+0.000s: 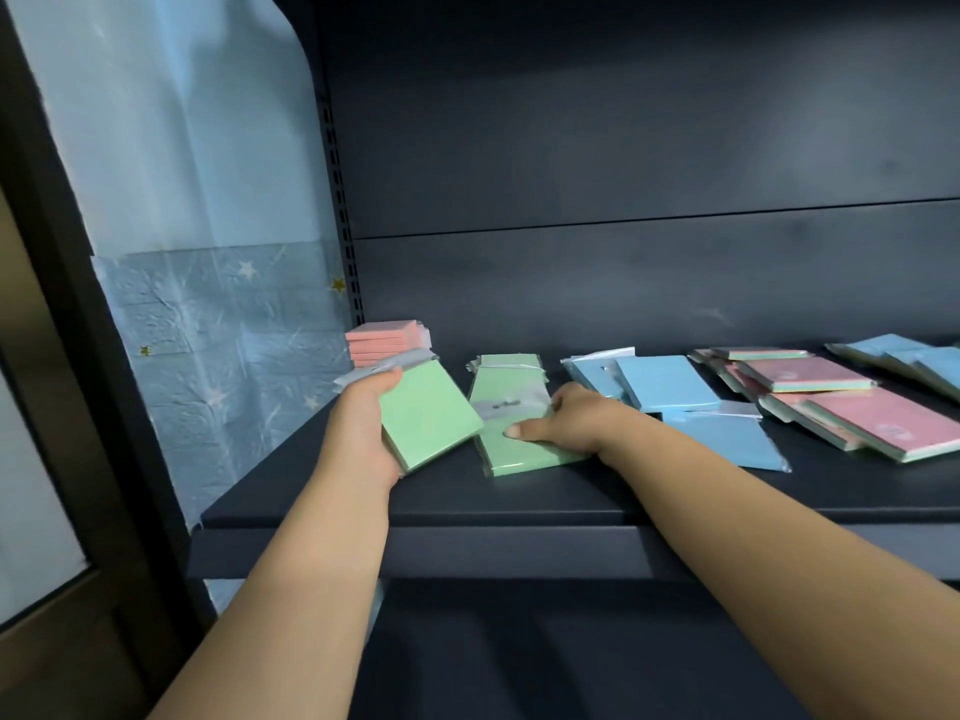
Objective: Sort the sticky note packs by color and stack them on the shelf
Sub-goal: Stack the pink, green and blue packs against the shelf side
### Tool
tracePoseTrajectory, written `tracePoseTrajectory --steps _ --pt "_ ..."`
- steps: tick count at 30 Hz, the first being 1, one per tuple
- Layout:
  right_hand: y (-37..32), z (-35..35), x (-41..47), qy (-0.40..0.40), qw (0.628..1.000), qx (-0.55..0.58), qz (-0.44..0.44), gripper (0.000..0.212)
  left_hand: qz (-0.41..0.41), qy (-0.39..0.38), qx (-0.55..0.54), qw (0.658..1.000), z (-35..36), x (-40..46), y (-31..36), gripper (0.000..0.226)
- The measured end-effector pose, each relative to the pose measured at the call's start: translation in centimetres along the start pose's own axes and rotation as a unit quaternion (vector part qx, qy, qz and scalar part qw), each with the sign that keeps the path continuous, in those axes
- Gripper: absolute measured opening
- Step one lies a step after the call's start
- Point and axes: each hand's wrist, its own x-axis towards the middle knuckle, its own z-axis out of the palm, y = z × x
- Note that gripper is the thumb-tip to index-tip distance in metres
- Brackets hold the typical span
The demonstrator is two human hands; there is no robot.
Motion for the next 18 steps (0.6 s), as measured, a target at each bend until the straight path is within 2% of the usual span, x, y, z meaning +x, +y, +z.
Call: tracePoseTrajectory --steps 2,4,7,9,11,14,18 --pt "0.3 -0.3 -0.2 0.012 0.993 0.115 -0.019 0.082 -0.005 0.001 -0.001 1.0 0.1 0.0 0.0 0.012" --pt "0.6 -0.5 -0.4 0.042 0.972 0.226 -0.045 0.069 -0.01 0.005 -0.007 1.0 0.2 0.1 0.0 0.011" --pt "0.7 -0.9 -0.4 0.13 0.901 0.406 -0.082 0.052 -0.017 0.0 0.001 1.0 0.2 0.2 -0.1 0.01" --pt "0.4 -1.3 -0.4 0.111 0.843 0.511 -0.129 0.031 -0.022 -0.01 0.019 1.0 0.3 0.1 0.0 0.008" --pt "-0.4 -1.2 -0.8 0.031 0.811 0.554 -0.184 0.018 -0.018 -0.021 0.042 0.999 0.5 0.1 -0.1 0.006" --pt "-1.2 -0.1 -0.5 0.004 0.853 0.467 -0.233 0.023 -0.011 -0.058 0.059 0.997 0.9 -0.2 -0.1 0.013" --pt "-1.6 0.5 -0.4 -0.013 0.86 0.431 -0.272 0.026 -0.009 -0.116 0.08 0.99 1.0 -0.5 -0.1 0.036"
